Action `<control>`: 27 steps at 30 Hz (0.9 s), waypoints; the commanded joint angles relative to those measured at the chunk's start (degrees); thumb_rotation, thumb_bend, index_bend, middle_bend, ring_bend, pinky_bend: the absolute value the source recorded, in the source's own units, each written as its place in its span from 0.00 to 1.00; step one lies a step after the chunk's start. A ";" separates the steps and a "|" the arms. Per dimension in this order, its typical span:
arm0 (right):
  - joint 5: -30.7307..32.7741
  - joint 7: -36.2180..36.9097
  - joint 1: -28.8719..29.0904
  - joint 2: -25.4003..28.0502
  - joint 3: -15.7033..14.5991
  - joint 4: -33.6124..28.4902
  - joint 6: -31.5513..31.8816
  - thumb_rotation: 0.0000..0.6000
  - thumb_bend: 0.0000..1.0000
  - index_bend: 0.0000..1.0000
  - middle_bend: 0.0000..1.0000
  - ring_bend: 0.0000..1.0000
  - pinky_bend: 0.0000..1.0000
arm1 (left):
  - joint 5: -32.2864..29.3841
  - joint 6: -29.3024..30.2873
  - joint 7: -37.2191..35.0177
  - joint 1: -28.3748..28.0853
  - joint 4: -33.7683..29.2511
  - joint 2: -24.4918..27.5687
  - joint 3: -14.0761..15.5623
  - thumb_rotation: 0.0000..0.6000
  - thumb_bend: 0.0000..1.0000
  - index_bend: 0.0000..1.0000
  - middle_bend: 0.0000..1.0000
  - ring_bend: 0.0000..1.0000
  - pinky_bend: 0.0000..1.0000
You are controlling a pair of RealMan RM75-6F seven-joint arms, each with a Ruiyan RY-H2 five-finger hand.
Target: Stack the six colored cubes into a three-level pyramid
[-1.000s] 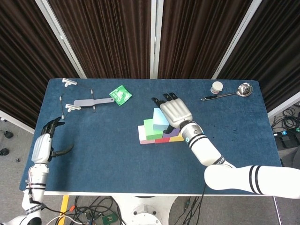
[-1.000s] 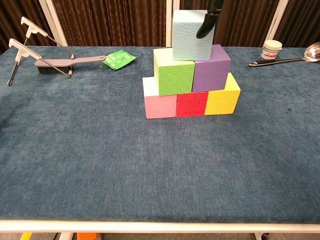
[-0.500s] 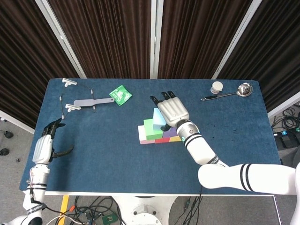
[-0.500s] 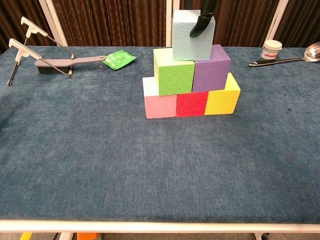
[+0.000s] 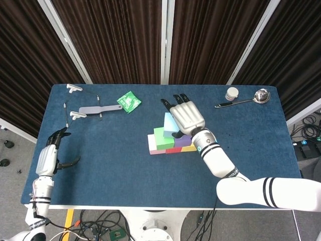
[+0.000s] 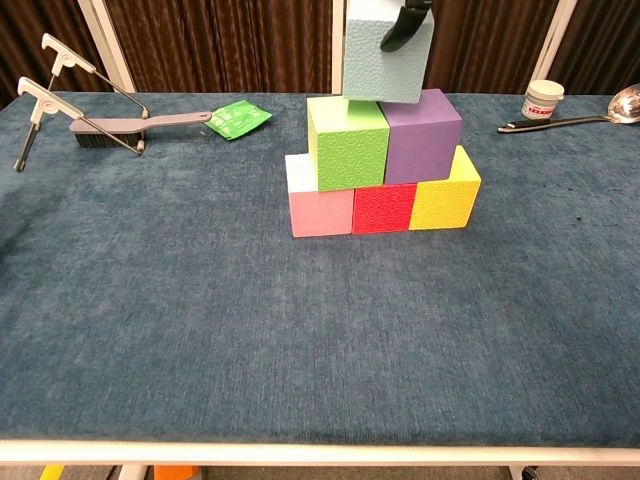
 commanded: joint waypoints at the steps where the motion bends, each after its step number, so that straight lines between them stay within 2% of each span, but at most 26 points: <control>1: -3.49 2.07 -1.97 1.52 0.29 -0.91 -1.02 1.00 0.11 0.00 0.41 0.00 0.00 | -0.31 -0.34 0.19 -0.03 0.21 -0.23 -0.20 1.00 0.18 0.07 0.18 0.01 0.00; 12: -15.79 6.21 -6.19 2.81 -0.30 0.52 -4.80 1.00 0.10 0.00 0.41 0.00 0.00 | -1.45 -1.39 1.71 -0.41 0.56 -0.89 -1.22 1.00 0.18 0.07 0.18 0.01 0.00; 27: -21.79 11.19 -7.03 3.55 0.40 4.73 -11.90 1.00 0.11 0.00 0.41 0.00 0.00 | -3.34 -2.65 1.50 -0.63 1.24 -1.15 -2.79 1.00 0.18 0.07 0.18 0.01 0.00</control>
